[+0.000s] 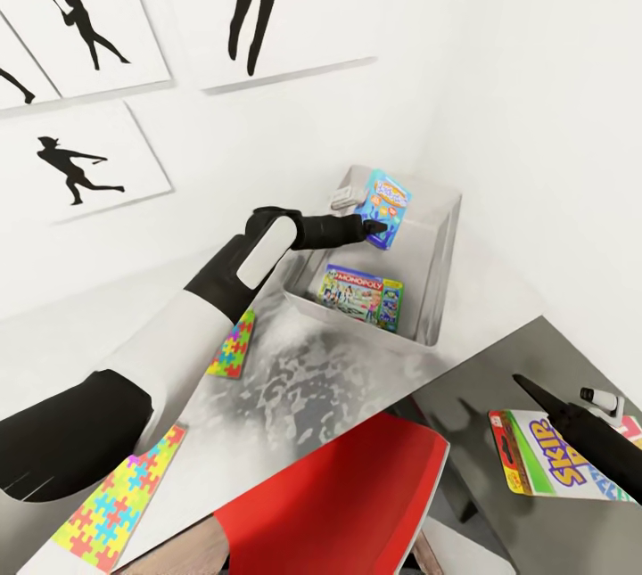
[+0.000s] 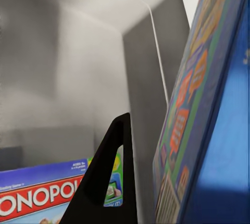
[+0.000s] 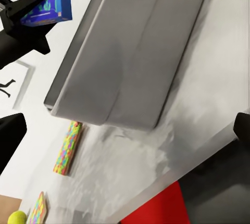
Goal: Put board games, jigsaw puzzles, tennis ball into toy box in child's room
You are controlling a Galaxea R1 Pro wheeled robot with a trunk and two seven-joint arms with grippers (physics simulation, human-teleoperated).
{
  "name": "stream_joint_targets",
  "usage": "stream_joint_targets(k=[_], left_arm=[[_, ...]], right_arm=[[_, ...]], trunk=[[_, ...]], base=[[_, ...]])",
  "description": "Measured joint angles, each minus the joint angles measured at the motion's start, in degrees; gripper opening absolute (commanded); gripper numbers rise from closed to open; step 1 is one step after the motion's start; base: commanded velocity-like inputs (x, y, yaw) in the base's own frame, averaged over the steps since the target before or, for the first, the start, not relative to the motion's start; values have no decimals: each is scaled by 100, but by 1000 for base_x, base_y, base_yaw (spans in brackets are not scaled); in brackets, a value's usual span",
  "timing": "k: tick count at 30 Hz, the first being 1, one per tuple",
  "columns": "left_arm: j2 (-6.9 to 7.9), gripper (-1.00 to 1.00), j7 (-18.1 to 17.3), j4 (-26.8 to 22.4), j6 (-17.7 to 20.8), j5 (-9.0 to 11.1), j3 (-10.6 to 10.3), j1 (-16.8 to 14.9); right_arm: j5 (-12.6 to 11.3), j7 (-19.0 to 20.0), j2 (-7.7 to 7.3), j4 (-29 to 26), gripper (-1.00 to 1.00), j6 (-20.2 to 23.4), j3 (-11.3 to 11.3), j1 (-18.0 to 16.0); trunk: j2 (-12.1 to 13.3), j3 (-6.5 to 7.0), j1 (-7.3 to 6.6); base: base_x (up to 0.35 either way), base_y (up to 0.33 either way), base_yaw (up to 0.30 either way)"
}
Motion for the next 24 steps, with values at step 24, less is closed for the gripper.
stream_joint_targets(k=[24], left_arm=[[0, -100, 1, 1, 0, 8, 5, -25]], right_arm=[[0, 0, 0, 0, 100, 0, -11, 0]], trunk=[[0, -208, 0]], base=[[0, 0, 0]])
